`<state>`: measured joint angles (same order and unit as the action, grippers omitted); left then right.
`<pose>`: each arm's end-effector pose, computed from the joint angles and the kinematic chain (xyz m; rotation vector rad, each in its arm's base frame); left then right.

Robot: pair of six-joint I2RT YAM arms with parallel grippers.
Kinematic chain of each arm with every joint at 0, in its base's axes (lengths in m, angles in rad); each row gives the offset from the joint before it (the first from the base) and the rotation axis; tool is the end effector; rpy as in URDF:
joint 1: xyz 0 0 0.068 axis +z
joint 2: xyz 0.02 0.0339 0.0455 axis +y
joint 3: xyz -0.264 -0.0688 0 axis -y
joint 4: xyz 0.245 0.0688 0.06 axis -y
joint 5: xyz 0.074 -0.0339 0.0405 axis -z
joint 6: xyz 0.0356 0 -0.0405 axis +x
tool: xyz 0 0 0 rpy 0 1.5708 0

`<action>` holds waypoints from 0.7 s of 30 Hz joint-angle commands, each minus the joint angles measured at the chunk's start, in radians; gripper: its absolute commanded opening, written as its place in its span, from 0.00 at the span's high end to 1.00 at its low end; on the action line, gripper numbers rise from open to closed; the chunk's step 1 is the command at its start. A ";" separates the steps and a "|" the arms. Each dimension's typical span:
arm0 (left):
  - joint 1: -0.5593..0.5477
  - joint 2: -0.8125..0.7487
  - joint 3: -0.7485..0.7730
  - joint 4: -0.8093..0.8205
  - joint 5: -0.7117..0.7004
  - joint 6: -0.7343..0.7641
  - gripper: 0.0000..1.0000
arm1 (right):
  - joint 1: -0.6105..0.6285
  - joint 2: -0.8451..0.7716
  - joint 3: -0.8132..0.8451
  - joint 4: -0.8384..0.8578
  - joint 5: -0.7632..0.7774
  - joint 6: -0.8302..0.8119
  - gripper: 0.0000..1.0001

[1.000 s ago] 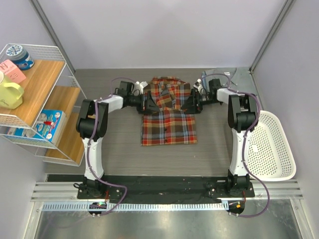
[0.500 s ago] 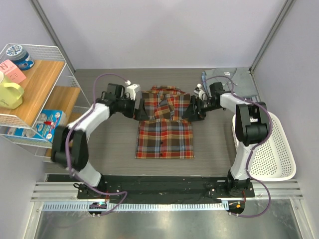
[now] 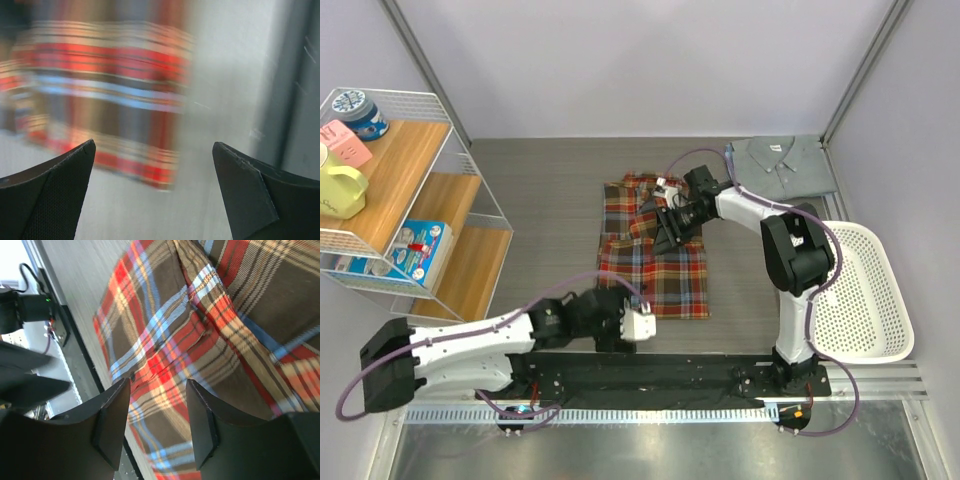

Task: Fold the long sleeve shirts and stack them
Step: Fold the shirt

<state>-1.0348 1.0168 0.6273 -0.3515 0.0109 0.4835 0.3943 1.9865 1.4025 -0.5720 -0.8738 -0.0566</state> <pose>0.1076 -0.1820 0.2265 1.6076 1.6862 -0.2915 0.3617 0.1801 0.1813 -0.8300 2.4765 1.2885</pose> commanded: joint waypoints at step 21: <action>-0.346 0.465 -0.199 0.657 -0.552 0.116 0.34 | 0.037 0.186 0.035 0.009 0.053 -0.069 0.50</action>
<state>-1.3762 1.4368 0.4408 0.2985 -0.5312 0.6098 0.4236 2.1349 1.4551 -0.5632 -0.8619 -0.0704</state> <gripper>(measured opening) 0.726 0.503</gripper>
